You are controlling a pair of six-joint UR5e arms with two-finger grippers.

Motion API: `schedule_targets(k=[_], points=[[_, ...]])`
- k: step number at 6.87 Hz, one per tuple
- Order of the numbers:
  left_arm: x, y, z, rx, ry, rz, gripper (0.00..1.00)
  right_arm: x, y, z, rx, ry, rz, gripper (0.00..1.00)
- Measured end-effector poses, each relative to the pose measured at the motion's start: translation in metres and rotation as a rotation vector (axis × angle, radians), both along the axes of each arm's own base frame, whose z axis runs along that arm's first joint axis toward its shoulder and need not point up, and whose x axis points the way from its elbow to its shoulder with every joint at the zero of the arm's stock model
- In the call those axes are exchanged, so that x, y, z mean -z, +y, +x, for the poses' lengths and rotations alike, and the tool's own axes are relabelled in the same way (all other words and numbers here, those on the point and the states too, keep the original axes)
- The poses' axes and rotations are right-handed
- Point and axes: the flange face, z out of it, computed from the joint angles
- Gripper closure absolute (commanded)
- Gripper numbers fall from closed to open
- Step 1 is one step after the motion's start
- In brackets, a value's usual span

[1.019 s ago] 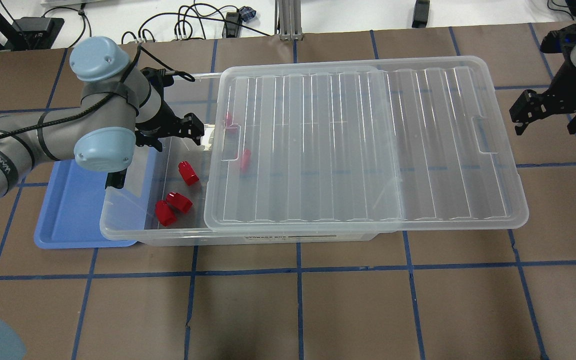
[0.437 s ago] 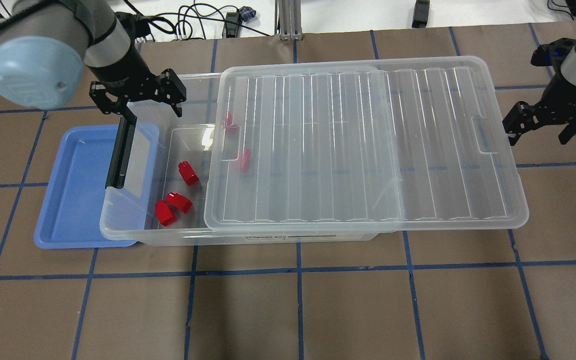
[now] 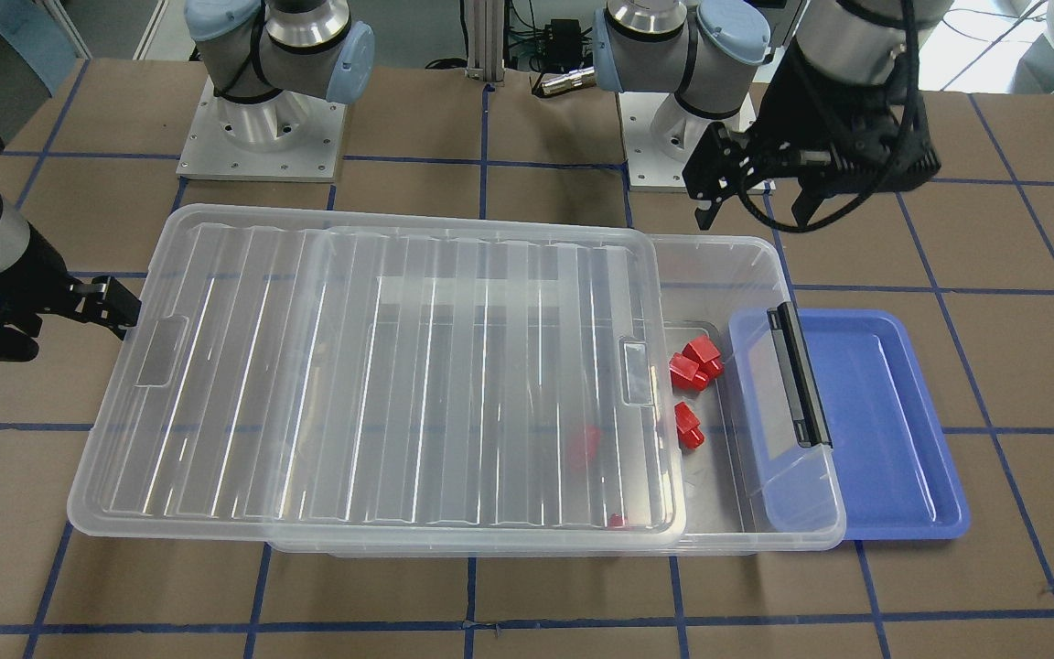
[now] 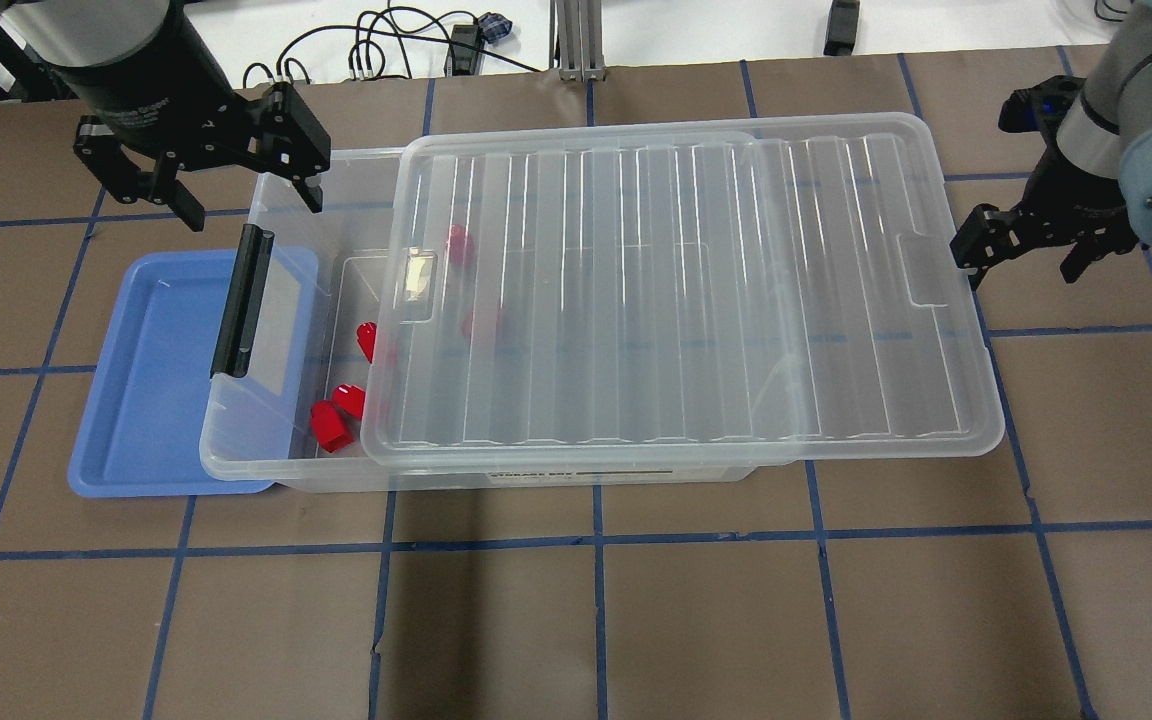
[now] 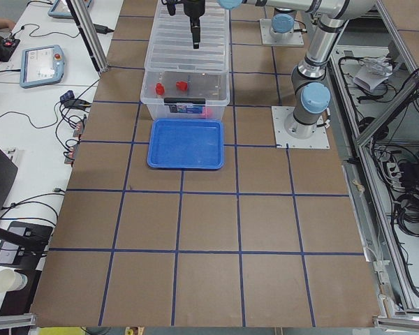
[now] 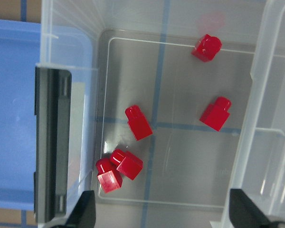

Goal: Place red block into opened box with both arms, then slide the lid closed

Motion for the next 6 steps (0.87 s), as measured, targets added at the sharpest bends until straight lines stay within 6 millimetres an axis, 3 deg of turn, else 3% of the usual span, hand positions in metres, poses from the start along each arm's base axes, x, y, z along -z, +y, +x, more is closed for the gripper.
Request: schedule_targets(k=[2,4,6], points=[[0.002,0.013,0.0,0.0,-0.003,0.002,0.0,-0.005,-0.001,0.051,-0.049,-0.017,-0.024,0.02],[0.013,0.01,0.002,-0.002,-0.003,0.01,0.0,-0.009,0.002,0.098,-0.123,-0.023,-0.046,0.04],[0.014,0.007,0.002,-0.003,-0.003,-0.004,0.0,-0.01,0.003,0.123,-0.167,-0.04,-0.07,0.03]])
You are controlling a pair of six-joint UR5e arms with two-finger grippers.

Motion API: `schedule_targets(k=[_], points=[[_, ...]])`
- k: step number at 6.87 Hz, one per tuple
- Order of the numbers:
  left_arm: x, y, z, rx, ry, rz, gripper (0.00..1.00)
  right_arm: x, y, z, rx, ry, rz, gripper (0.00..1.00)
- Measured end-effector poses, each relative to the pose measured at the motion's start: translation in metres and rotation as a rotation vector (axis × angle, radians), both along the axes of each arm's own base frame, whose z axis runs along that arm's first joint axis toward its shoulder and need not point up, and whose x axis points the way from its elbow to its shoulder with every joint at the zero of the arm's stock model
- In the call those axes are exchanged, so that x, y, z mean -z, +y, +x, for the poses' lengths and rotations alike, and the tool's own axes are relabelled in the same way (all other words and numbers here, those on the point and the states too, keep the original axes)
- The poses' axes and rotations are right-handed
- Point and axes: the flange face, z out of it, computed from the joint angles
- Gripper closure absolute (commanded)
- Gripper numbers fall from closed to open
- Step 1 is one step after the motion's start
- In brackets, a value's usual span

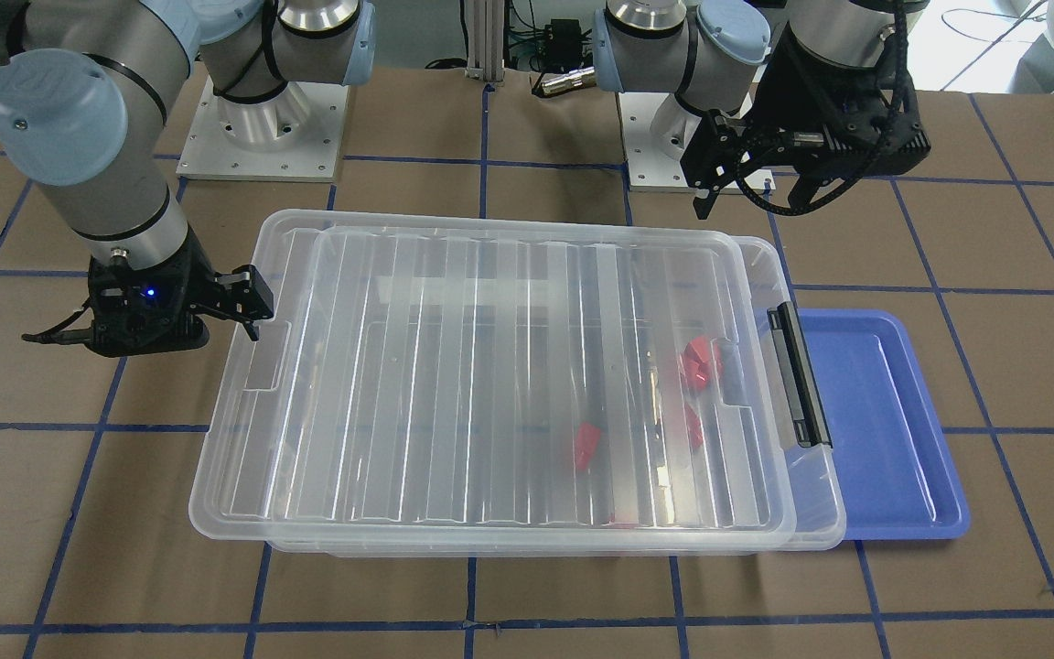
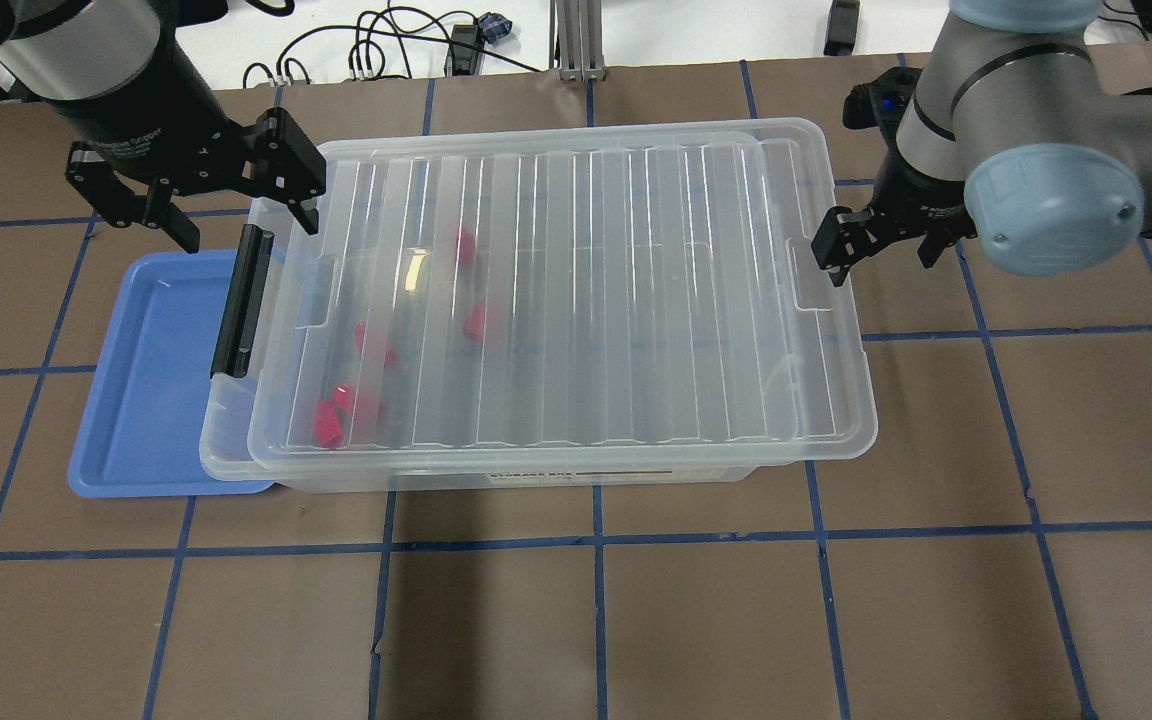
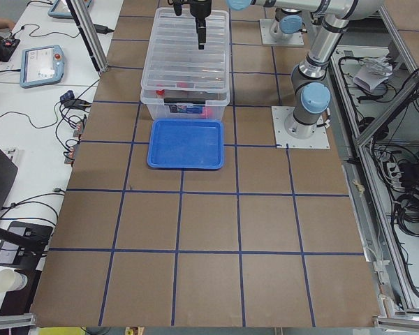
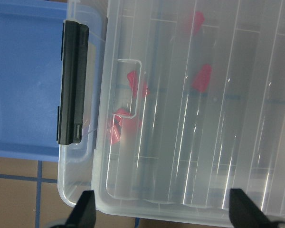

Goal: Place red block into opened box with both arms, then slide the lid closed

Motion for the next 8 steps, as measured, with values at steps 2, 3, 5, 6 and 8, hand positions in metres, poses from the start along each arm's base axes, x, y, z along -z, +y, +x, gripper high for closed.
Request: schedule_targets(k=[2,3,5,6,8], points=[[0.001,-0.004,0.0,0.0,-0.001,-0.009,0.0,-0.006,-0.003,0.001,-0.006,0.005,-0.017,0.02],[-0.001,-0.008,0.001,0.0,-0.008,-0.029,0.0,-0.014,-0.008,-0.004,-0.002,0.01,-0.028,0.01],[-0.004,-0.017,0.006,0.025,-0.036,-0.077,0.0,-0.052,-0.005,-0.006,0.034,0.007,-0.047,0.0],[-0.005,-0.019,0.009,0.037,-0.04,-0.087,0.0,-0.083,0.001,0.007,0.081,-0.01,-0.053,0.0],[-0.004,-0.02,0.009,0.052,-0.034,-0.087,0.0,-0.141,0.011,0.047,0.145,-0.052,-0.055,0.0]])
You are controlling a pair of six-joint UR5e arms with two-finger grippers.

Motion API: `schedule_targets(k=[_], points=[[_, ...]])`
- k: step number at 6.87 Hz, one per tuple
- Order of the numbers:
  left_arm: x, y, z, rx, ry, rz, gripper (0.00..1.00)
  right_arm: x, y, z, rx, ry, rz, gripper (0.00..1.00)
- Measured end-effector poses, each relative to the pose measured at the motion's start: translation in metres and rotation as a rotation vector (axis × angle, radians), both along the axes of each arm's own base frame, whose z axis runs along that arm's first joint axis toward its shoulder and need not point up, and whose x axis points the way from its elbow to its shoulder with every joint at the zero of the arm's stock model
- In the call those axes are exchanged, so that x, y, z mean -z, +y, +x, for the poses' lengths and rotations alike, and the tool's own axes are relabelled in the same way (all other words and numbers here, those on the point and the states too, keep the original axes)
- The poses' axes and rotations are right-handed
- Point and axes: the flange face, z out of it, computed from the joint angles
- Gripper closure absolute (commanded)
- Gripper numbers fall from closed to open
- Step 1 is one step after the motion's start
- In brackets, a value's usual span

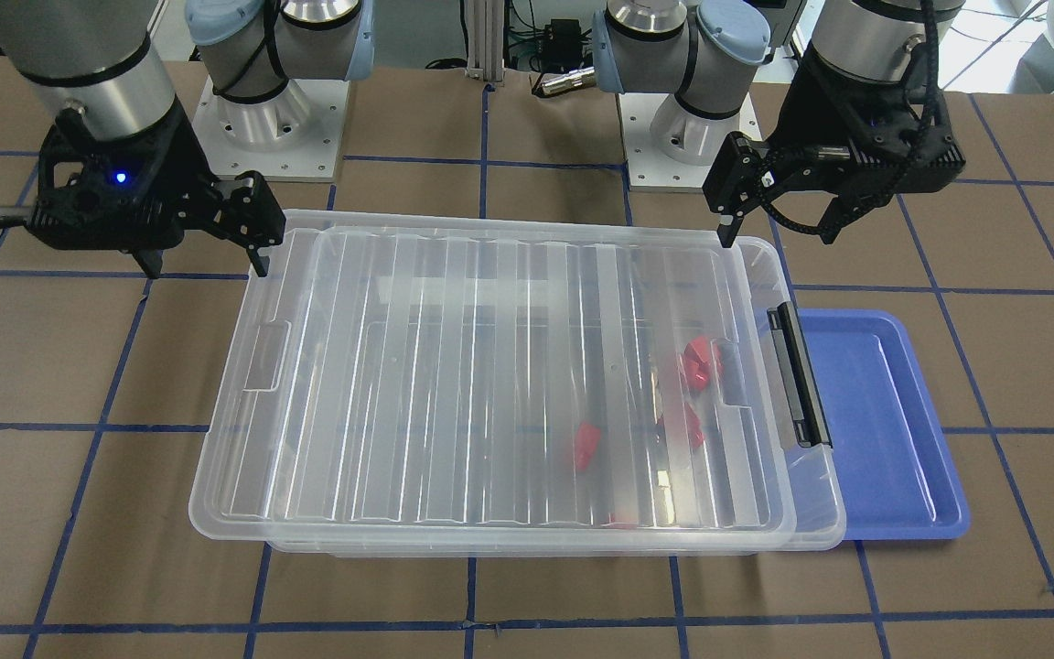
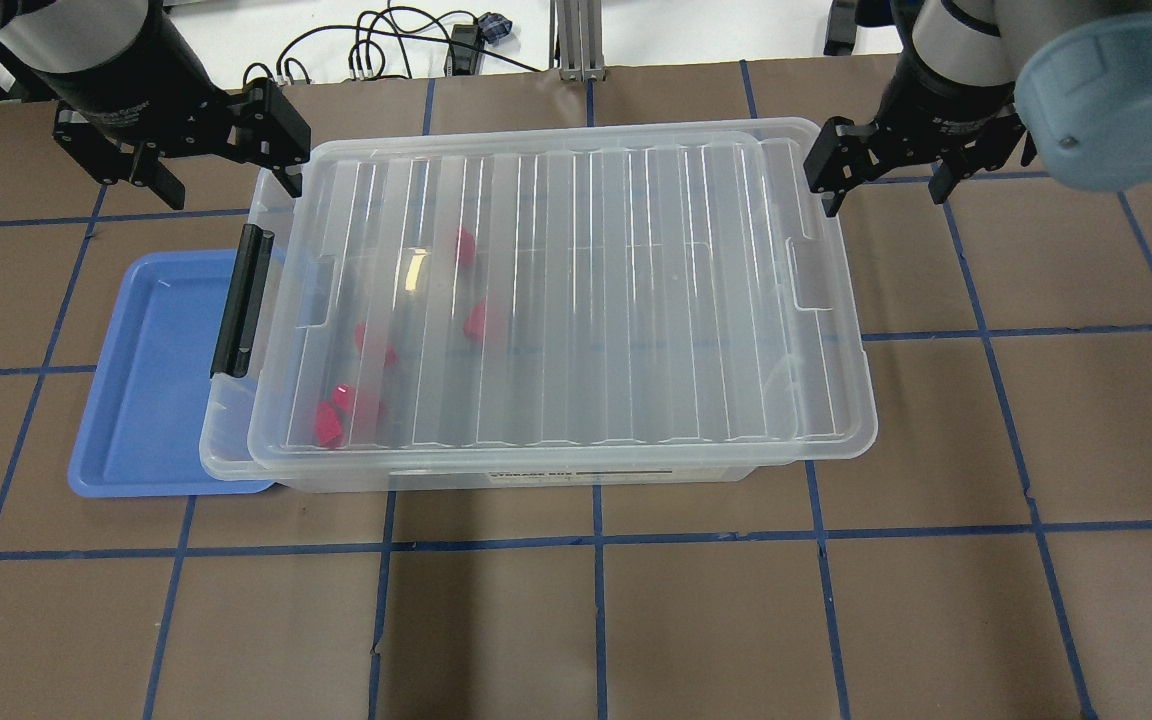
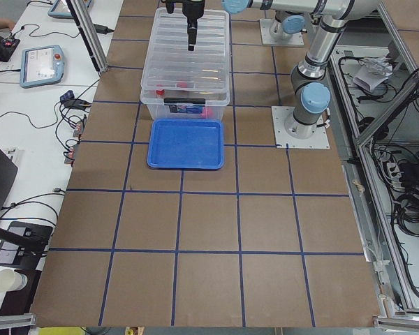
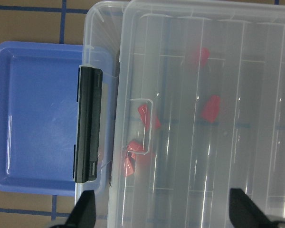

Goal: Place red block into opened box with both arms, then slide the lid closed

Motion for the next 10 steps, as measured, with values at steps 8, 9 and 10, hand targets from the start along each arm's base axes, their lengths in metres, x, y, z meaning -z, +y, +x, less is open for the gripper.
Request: schedule_targets(k=[8,9,10], points=[[0.0115,0.0048,-0.0089,0.021,0.004,0.023,0.0,-0.0105,-0.0018,0.0116,0.014,-0.002,0.012,0.0],[0.0115,0.0051,-0.009,0.021,0.004,0.023,0.0,-0.0097,-0.0017,0.0113,0.015,-0.004,0.015,0.0],[0.0113,0.0054,-0.0089,0.021,0.003,0.023,0.0,-0.0082,-0.0018,0.0097,0.017,-0.004,0.019,0.0]])
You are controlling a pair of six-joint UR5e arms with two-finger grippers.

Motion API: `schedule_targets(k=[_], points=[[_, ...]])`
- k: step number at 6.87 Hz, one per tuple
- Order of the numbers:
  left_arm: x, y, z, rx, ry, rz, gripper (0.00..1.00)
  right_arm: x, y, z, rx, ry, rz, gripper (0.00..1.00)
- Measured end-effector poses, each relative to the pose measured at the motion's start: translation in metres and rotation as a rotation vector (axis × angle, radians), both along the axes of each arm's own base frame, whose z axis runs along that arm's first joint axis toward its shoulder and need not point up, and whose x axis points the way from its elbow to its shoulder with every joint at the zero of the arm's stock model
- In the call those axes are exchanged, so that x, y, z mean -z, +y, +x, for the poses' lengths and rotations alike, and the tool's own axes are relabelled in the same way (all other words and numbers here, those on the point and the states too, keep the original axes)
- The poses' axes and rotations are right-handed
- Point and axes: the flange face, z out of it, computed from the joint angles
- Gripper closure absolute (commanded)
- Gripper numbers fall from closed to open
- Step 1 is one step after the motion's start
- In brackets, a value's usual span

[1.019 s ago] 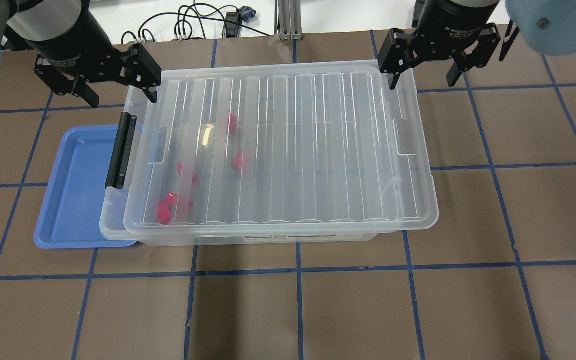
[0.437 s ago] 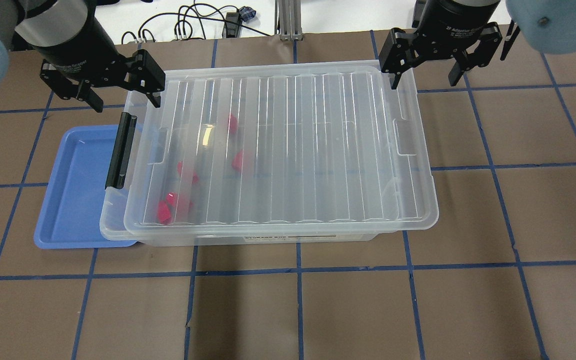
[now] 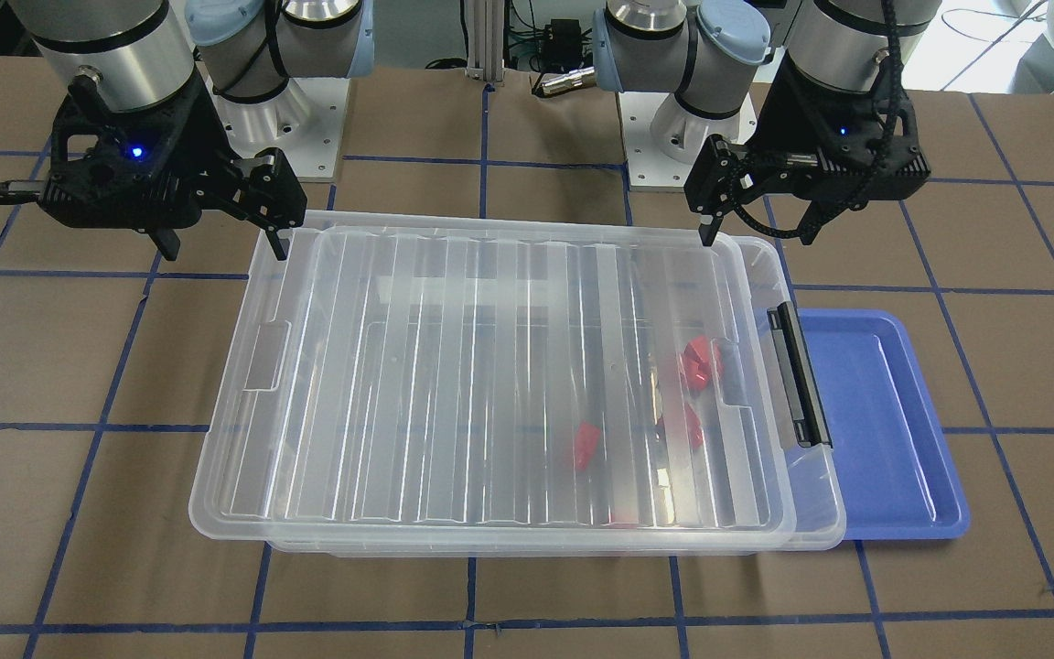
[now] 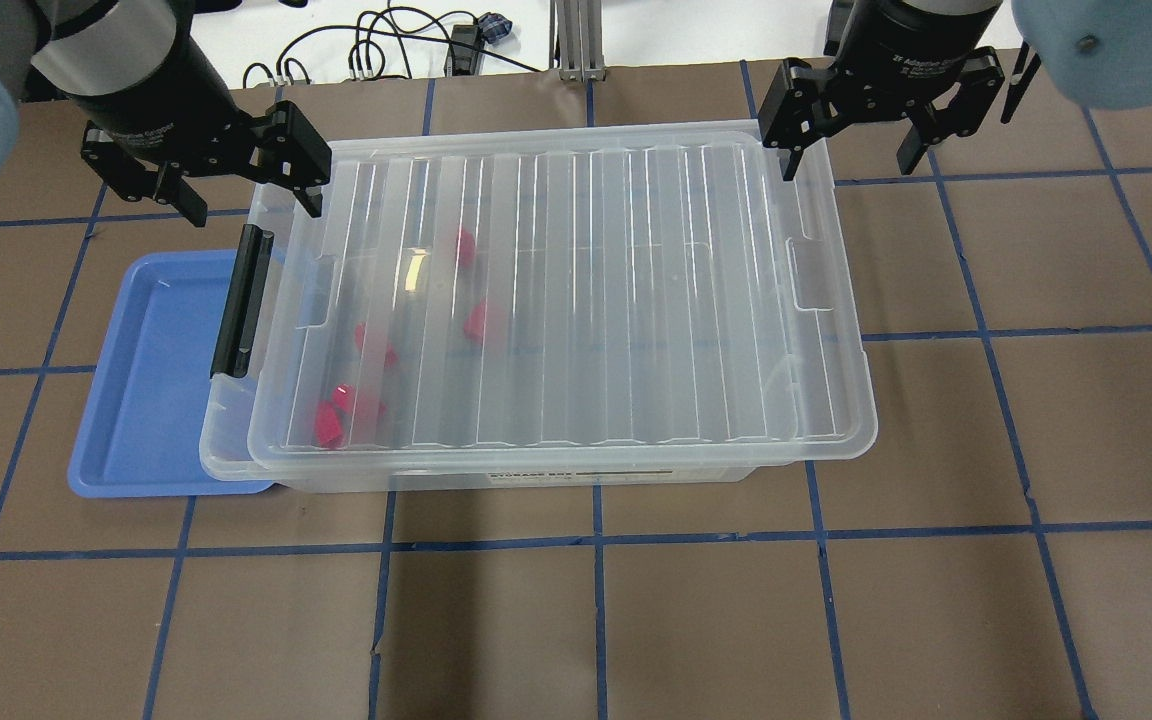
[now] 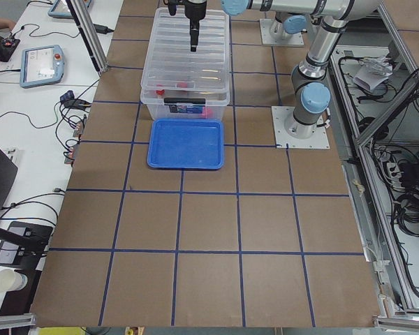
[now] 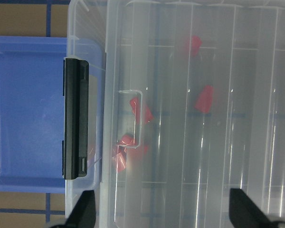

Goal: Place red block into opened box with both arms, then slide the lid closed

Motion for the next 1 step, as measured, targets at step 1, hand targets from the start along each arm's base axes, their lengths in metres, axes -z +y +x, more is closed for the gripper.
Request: schedule_targets(k=[1], points=[[-0.0001,0.0001,0.0,0.0,0.0,-0.001,0.0,0.0008,0.0004,-0.002,0.002,0.003,0.003,0.0]])
